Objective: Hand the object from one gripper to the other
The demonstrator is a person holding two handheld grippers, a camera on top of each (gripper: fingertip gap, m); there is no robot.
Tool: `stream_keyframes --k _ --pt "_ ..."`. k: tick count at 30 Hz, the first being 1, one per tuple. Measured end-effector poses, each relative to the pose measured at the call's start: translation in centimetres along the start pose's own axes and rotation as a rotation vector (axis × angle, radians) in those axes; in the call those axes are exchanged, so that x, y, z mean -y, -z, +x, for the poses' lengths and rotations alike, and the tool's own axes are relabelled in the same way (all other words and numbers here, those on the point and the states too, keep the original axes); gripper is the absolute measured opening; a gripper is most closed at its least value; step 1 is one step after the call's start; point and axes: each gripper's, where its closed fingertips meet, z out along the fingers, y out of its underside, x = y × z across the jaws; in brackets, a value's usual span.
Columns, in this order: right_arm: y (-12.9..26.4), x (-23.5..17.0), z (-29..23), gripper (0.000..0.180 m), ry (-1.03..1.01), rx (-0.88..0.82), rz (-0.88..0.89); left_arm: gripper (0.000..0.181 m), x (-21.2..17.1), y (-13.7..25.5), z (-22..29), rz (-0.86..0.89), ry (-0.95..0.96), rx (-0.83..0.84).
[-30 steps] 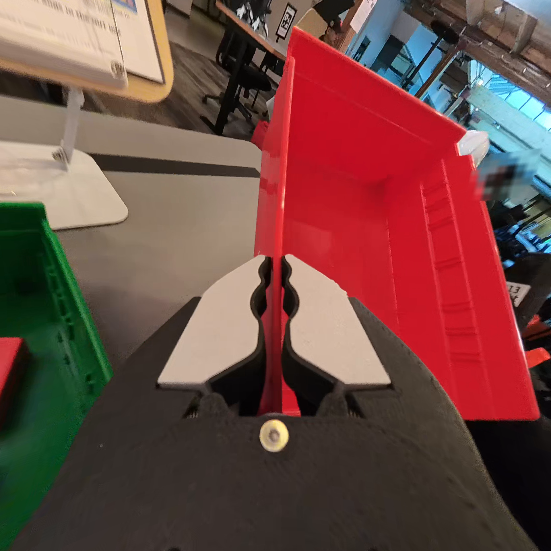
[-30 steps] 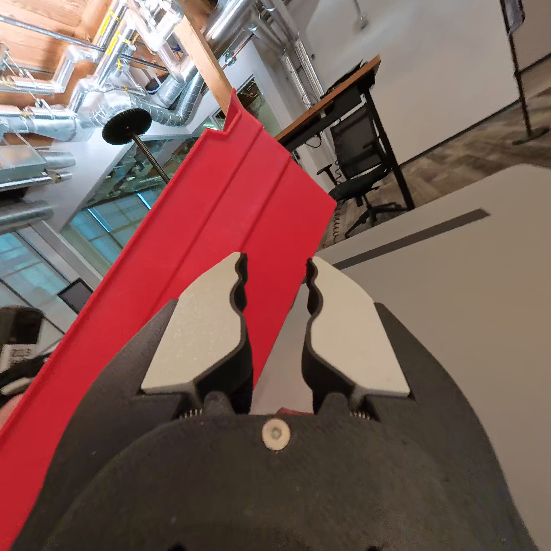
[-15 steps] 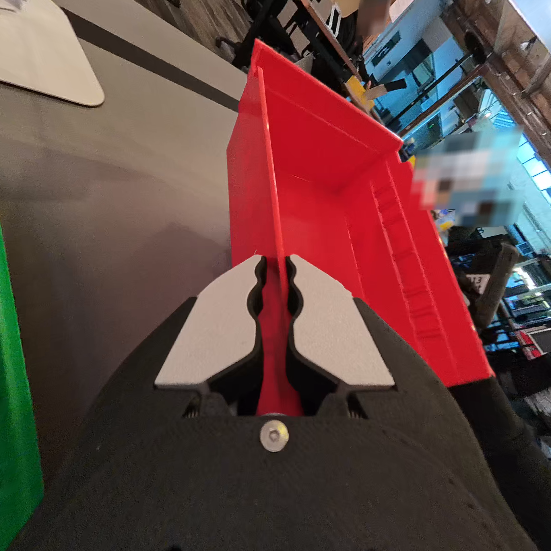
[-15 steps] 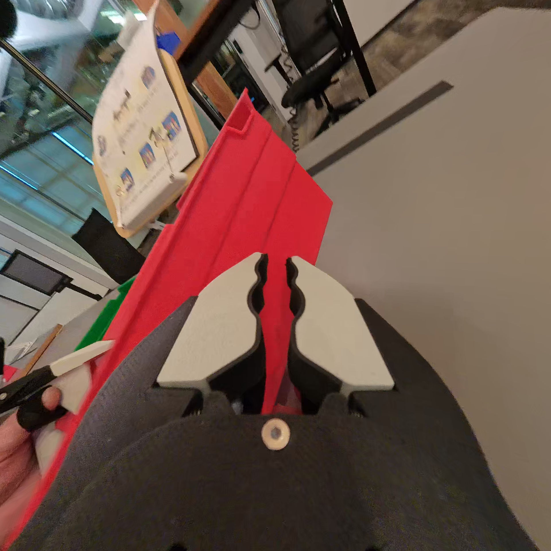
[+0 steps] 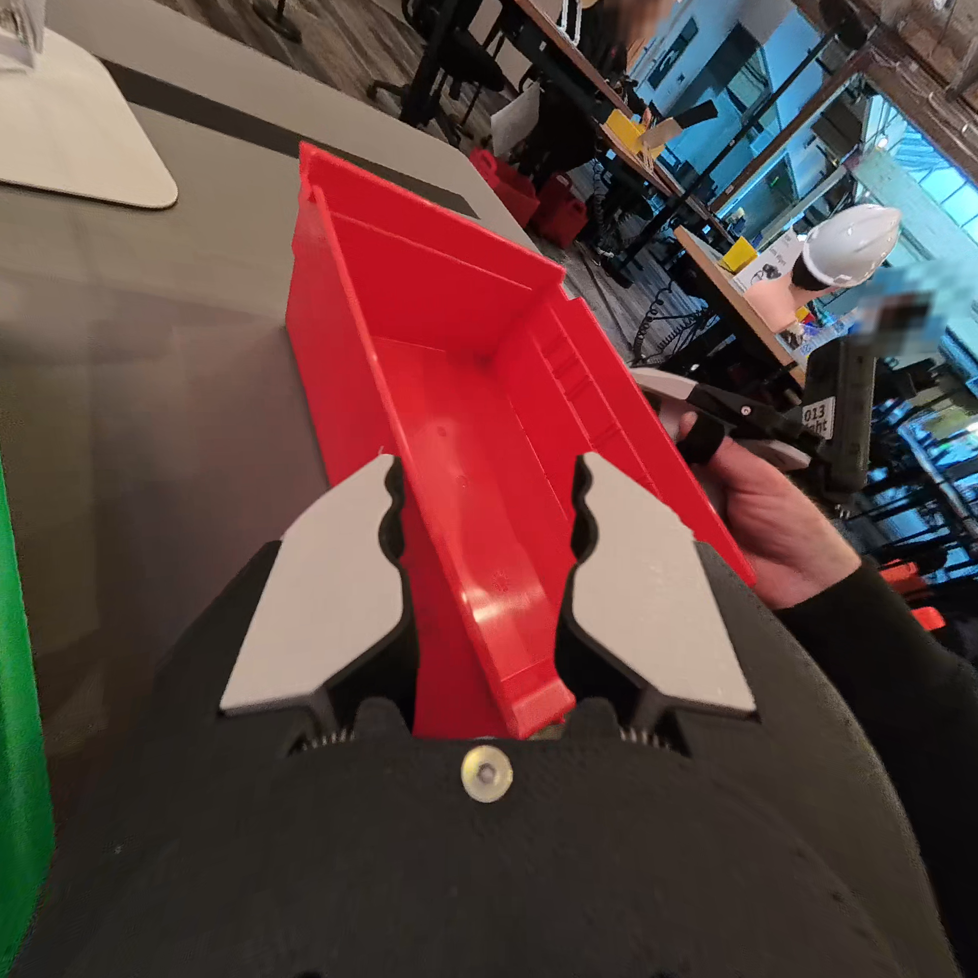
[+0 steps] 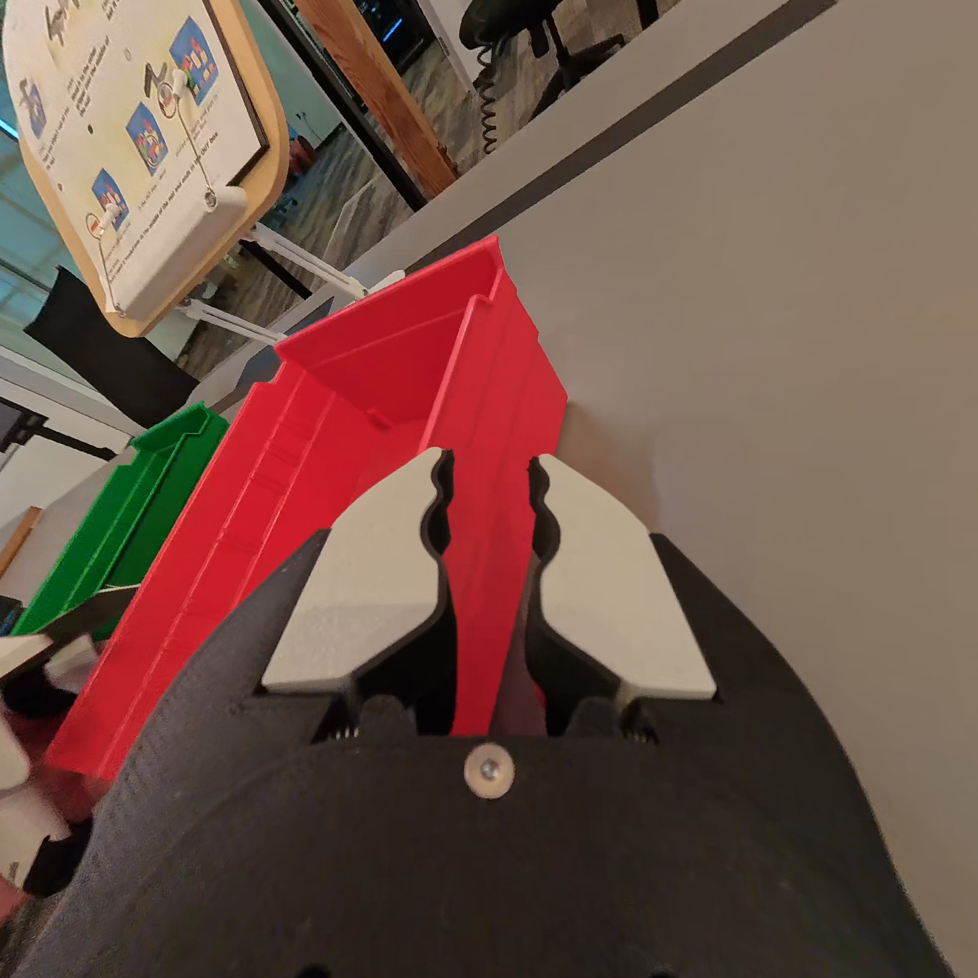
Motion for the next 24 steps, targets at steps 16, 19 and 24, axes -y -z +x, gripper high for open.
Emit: stream_keyframes --k 16,19,24 --pt "0.2 -0.2 -3.8 0.061 0.300 -0.010 -0.041 0.065 12.1 13.4 -0.1 0.342 -0.675 0.286" --pt "0.0 -0.6 -4.1 0.051 0.341 -0.025 -0.060 0.066 14.7 19.0 -9.3 0.313 -0.858 0.687" --pt "-0.5 -1.7 -4.5 0.049 0.370 -0.020 -0.102 0.080 10.7 21.8 -20.2 -0.035 -0.638 0.788"
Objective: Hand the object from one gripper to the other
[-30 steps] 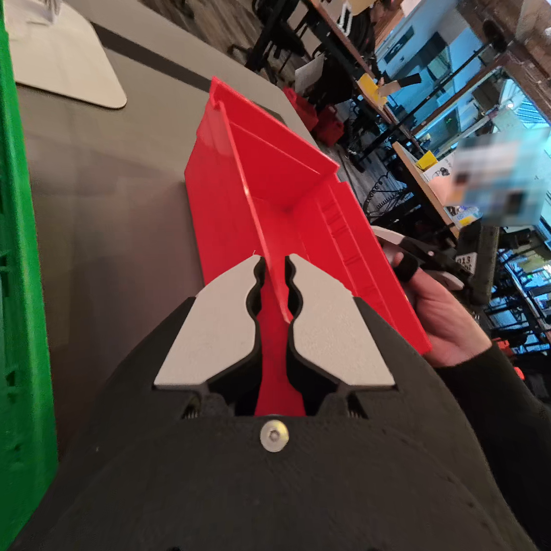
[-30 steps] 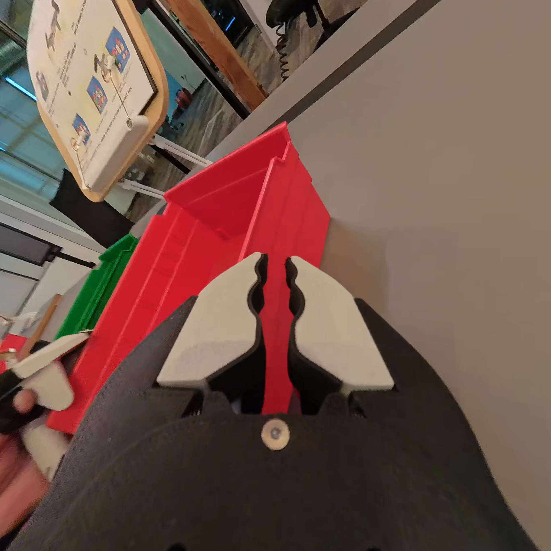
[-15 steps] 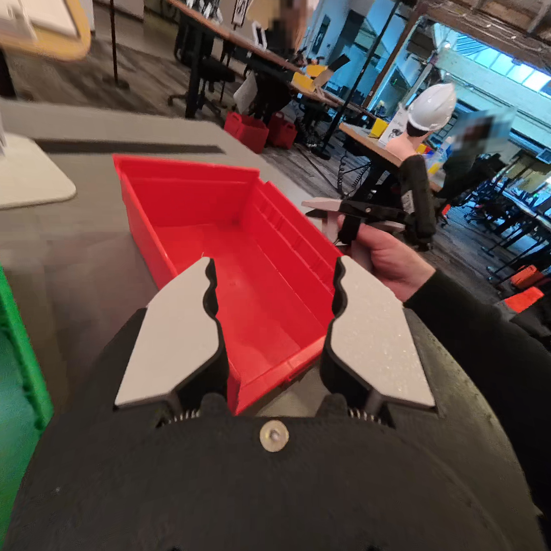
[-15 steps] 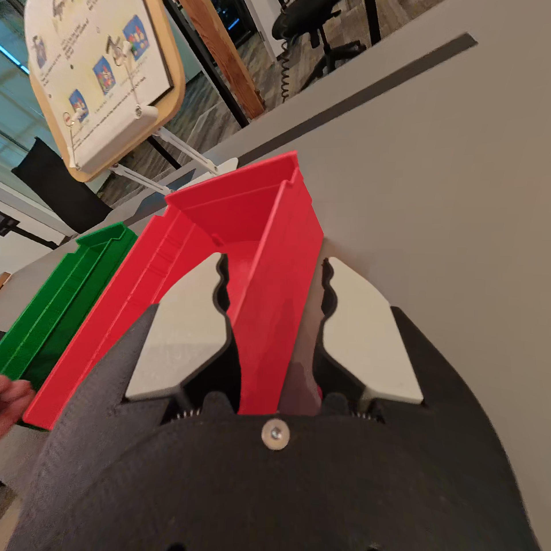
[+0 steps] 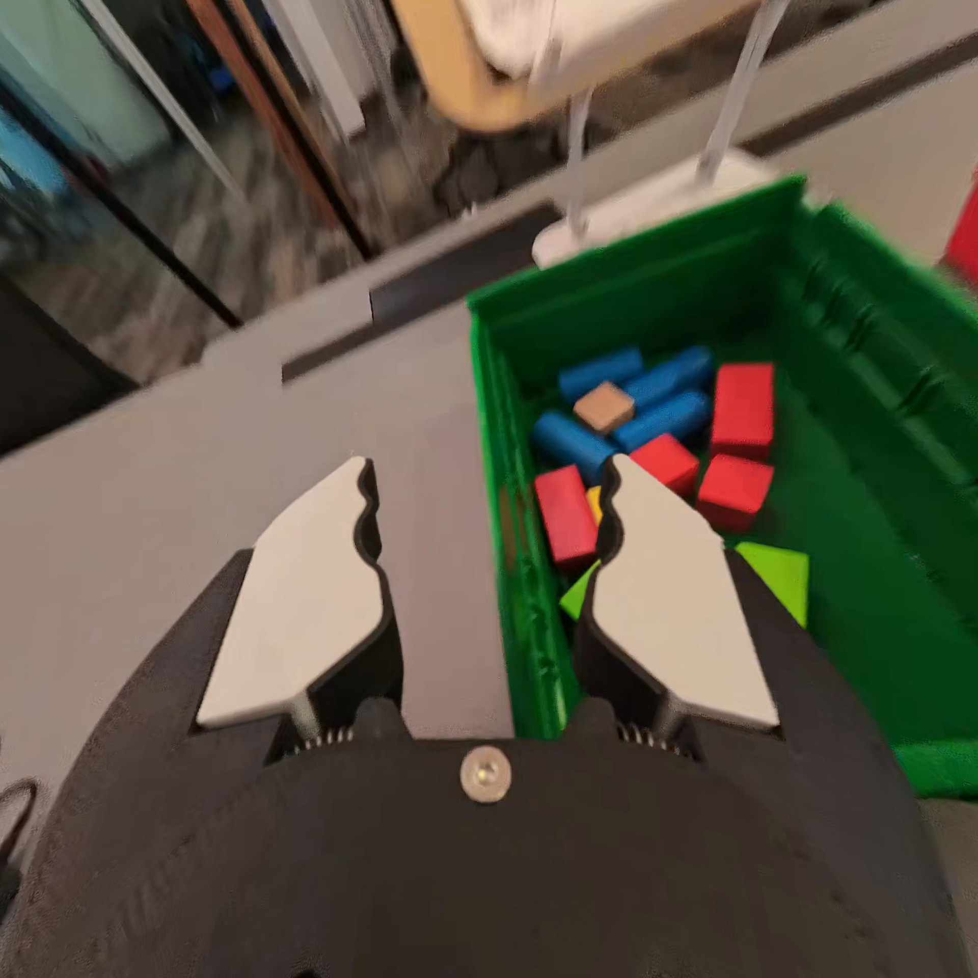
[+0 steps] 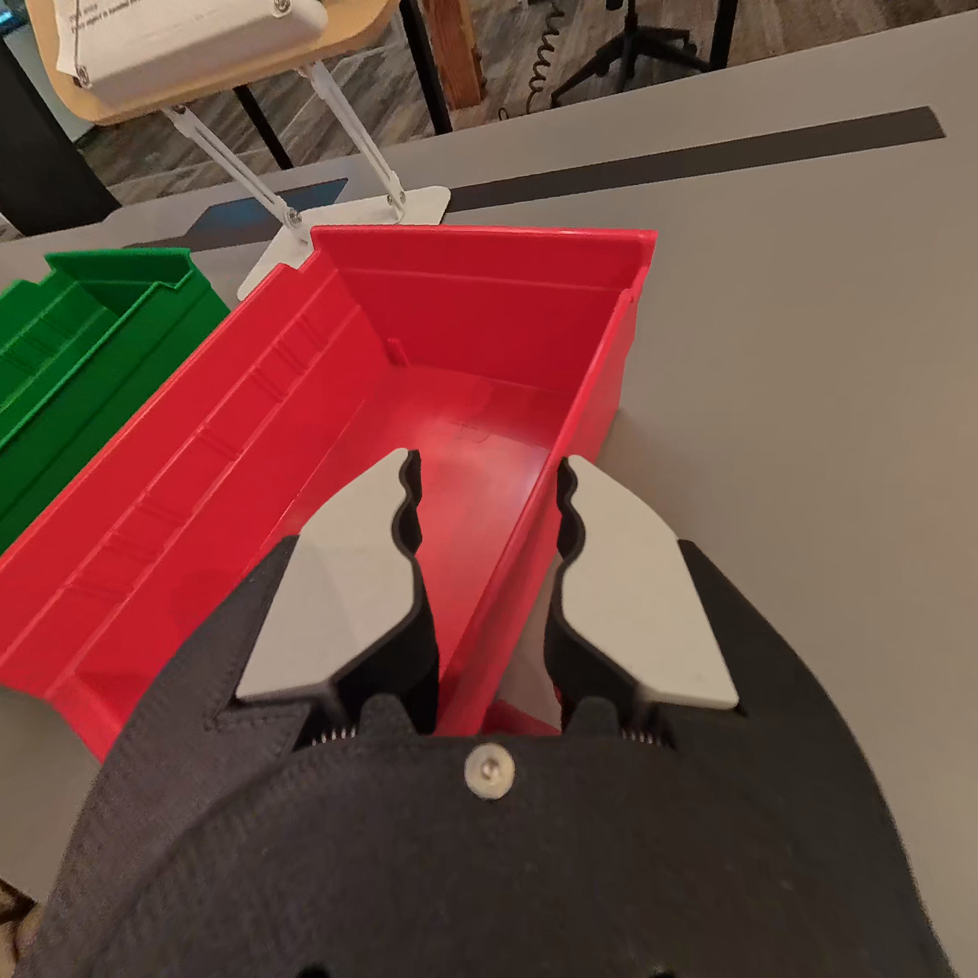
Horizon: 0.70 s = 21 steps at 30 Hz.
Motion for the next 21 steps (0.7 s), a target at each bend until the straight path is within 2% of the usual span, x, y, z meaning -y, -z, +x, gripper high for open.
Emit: stream_keyframes --k 2,4,8,11,14,21 --pt "0.0 -0.1 -0.1 0.051 0.035 -0.015 -0.016 0.086 -2.6 -1.2 -1.1 -0.072 0.021 0.018" --pt "0.0 -0.3 0.0 0.050 0.067 -0.035 -0.029 0.081 -4.7 -2.2 -0.9 -0.152 0.010 -0.005" --pt "-0.2 -0.5 -0.1 0.050 0.089 -0.041 -0.039 0.040 -7.0 -3.3 0.6 -0.237 -0.009 -0.074" --pt "-0.4 -0.8 -0.2 0.049 0.102 -0.034 -0.054 0.032 -7.5 -3.7 1.0 -0.233 0.037 -0.115" --pt "-0.4 -0.8 -0.6 0.048 0.097 -0.017 -0.061 0.012 -7.7 -3.4 1.6 -0.215 0.136 -0.203" --pt "-0.7 -1.1 -1.7 0.047 0.140 0.000 -0.078 0.009 -8.7 -2.3 0.4 -0.228 0.153 -0.174"
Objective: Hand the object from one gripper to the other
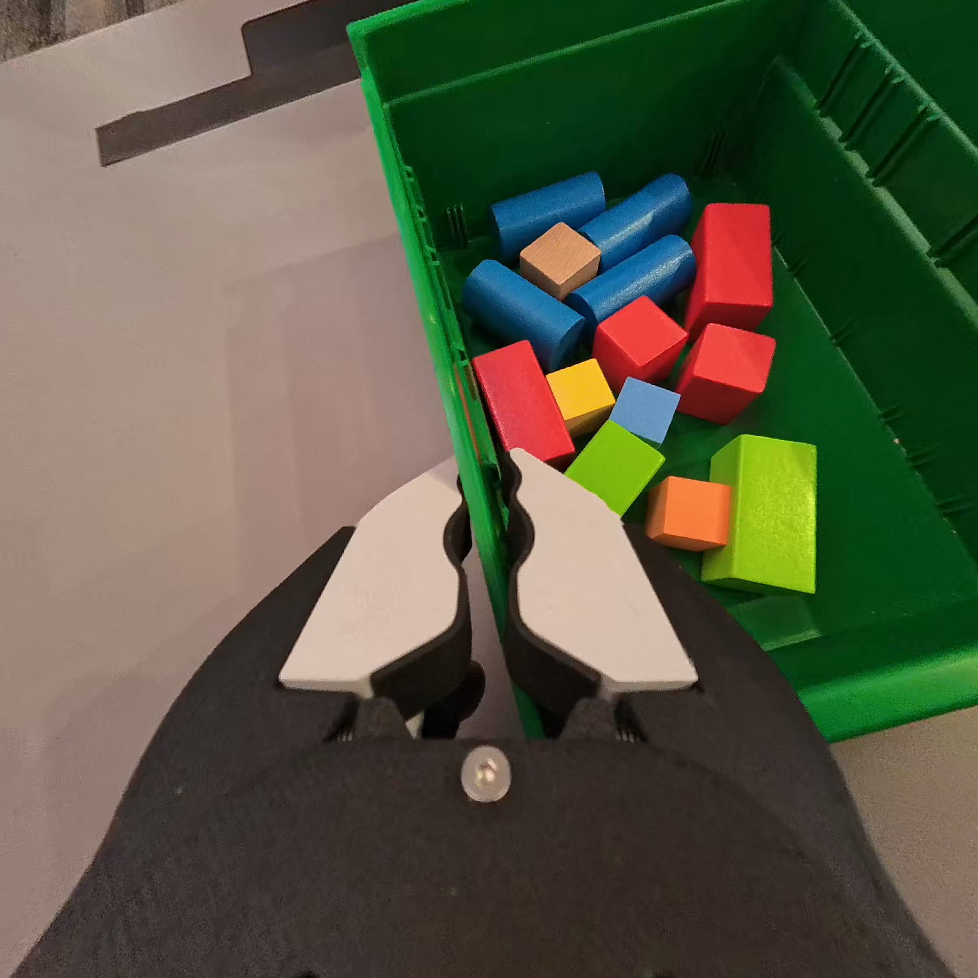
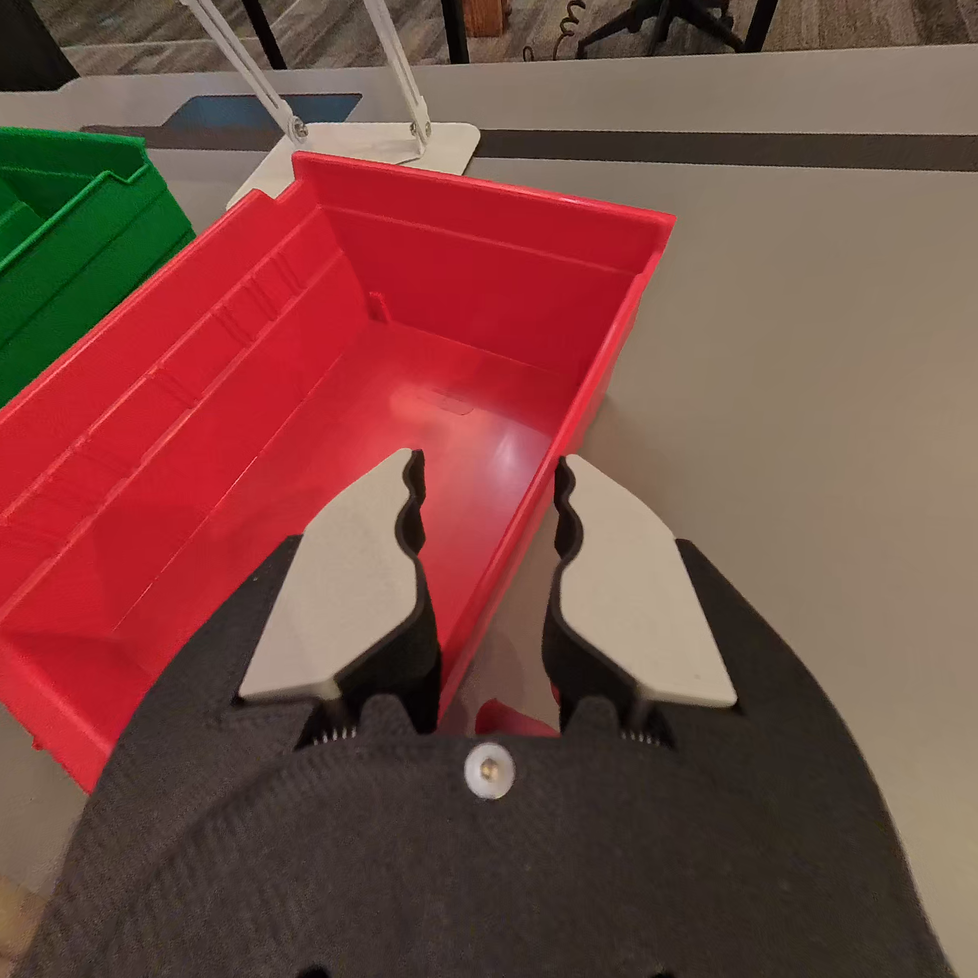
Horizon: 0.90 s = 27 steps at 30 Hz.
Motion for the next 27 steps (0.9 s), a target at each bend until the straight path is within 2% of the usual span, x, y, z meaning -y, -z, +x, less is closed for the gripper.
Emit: stream_keyframes --k 8,16,22,27 --pt "-0.6 0.0 -1.8 0.041 0.030 0.029 -0.003 0.008 -2.6 2.7 -1.7 -0.003 0.055 -0.007" --pt "-1.1 -0.5 -4.2 0.022 0.048 0.086 -0.044 0.007 -4.8 5.4 -2.4 0.006 0.118 0.002" --pt "-1.2 -0.4 -3.9 0.019 -0.019 0.024 -0.031 0.011 -4.9 5.9 -2.3 0.044 0.148 -0.001" --pt "-1.0 -0.2 -3.4 0.026 -0.045 0.001 -0.016 0.038 -3.9 6.6 -2.7 0.103 0.158 0.012"
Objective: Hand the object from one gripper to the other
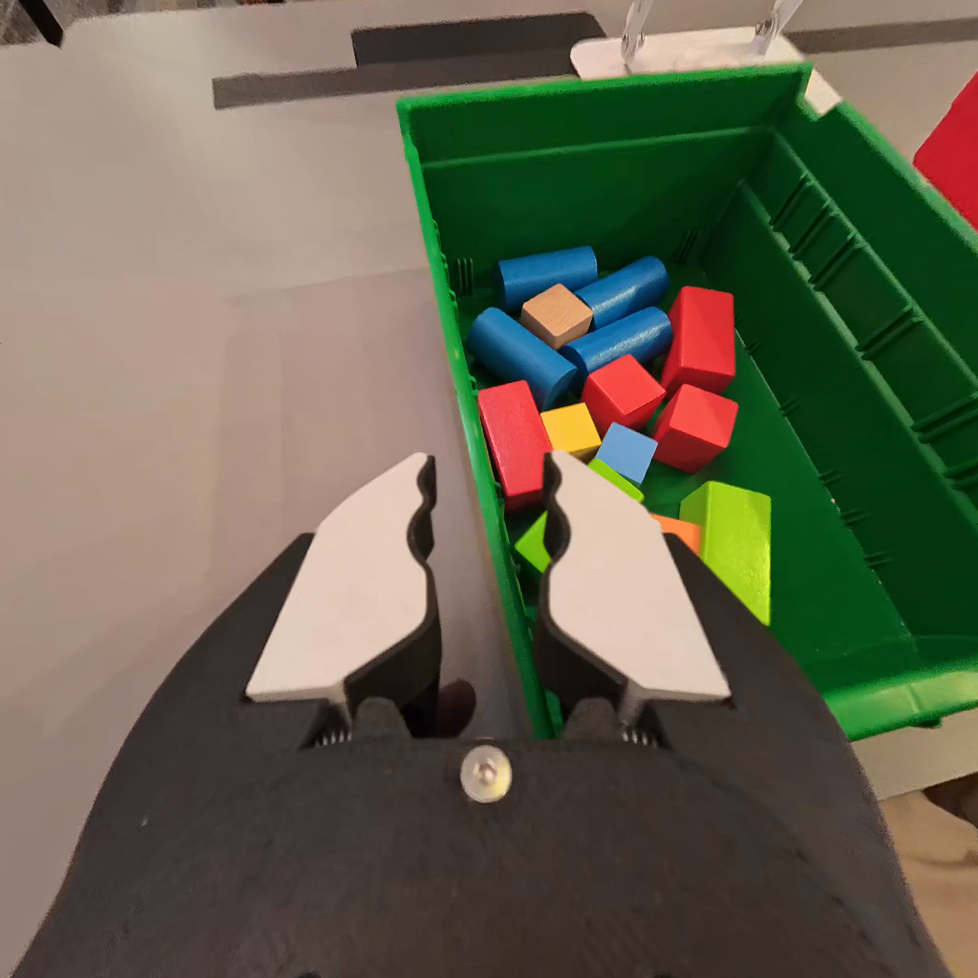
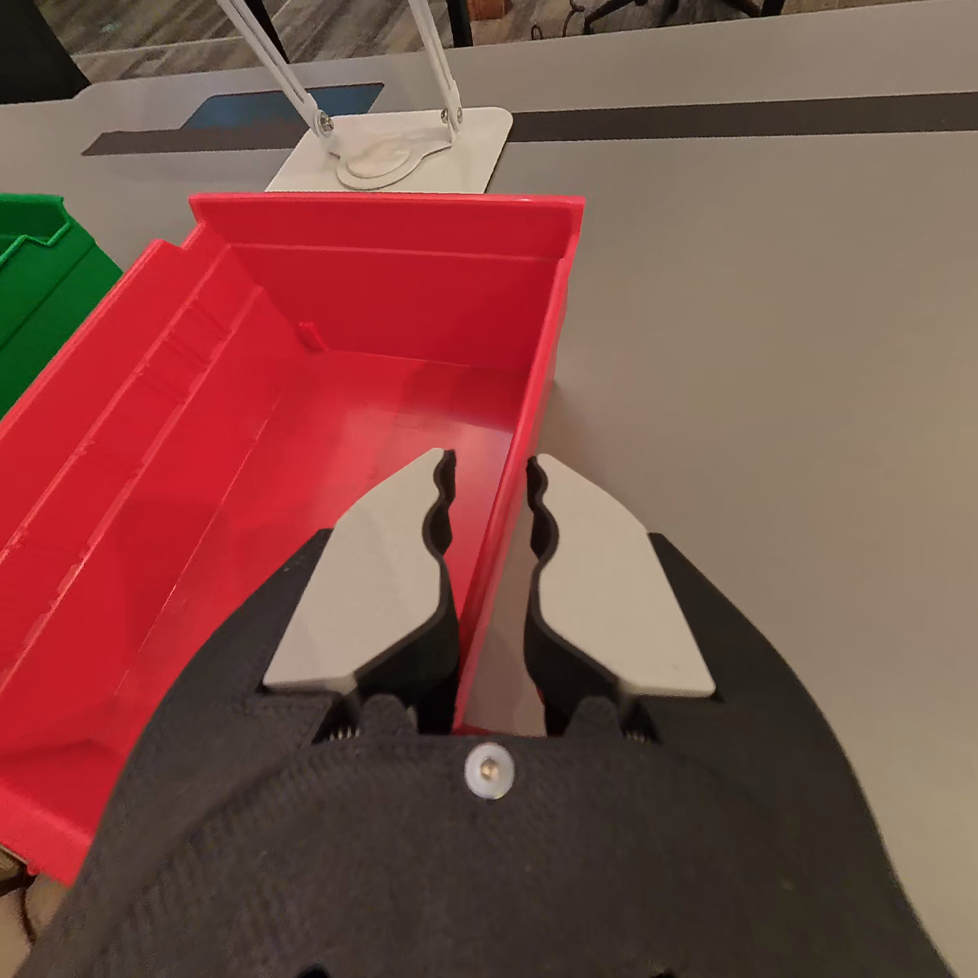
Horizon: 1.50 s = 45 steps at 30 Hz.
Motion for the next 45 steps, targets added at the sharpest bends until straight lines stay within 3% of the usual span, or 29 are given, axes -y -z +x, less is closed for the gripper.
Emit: stream_keyframes --k 7,11,17,21,23,24,25,28,33,36,45 --pt "0.1 0.5 -0.1 0.050 0.021 0.002 0.026 0.056 3.2 1.7 -0.4 0.116 -0.053 -0.002" --pt "-0.4 -0.1 -0.7 0.052 0.064 0.015 -0.006 0.055 5.8 2.0 1.5 0.151 -0.241 0.004" --pt "-0.6 -0.4 -0.7 0.054 0.061 0.023 -0.016 0.035 8.9 -0.5 6.1 0.050 -0.689 0.013" --pt "-0.7 -0.6 -0.7 0.054 0.068 0.027 -0.024 0.039 7.6 -3.8 9.3 -0.114 -0.784 -0.175" --pt "-0.7 -0.6 -0.7 0.054 0.059 0.033 -0.024 0.052 5.3 -5.1 10.5 -0.264 -0.757 -0.275" --pt "-0.8 -0.6 -0.7 0.054 0.058 0.035 -0.026 0.070 4.0 -5.7 10.8 -0.352 -0.718 -0.303" --pt "-0.8 -0.6 -0.7 0.054 0.058 0.036 -0.027 0.070 3.2 -6.3 11.2 -0.403 -0.699 -0.313" --pt "-0.8 -0.6 -0.7 0.055 0.052 0.043 -0.025 0.065 2.0 -8.1 12.0 -0.447 -0.632 -0.306" --pt "-0.8 -0.6 -0.8 0.055 0.052 0.046 -0.025 0.039 0.6 -9.7 12.4 -0.554 -0.479 -0.286" --pt "-0.8 -0.6 -0.7 0.055 0.052 0.044 -0.027 0.048 -0.5 -10.4 12.1 -0.615 -0.490 -0.247" --pt "-0.1 0.9 -0.6 0.057 0.083 0.033 0.039 0.038 0.0 -11.3 12.3 -0.527 -0.466 -0.256"
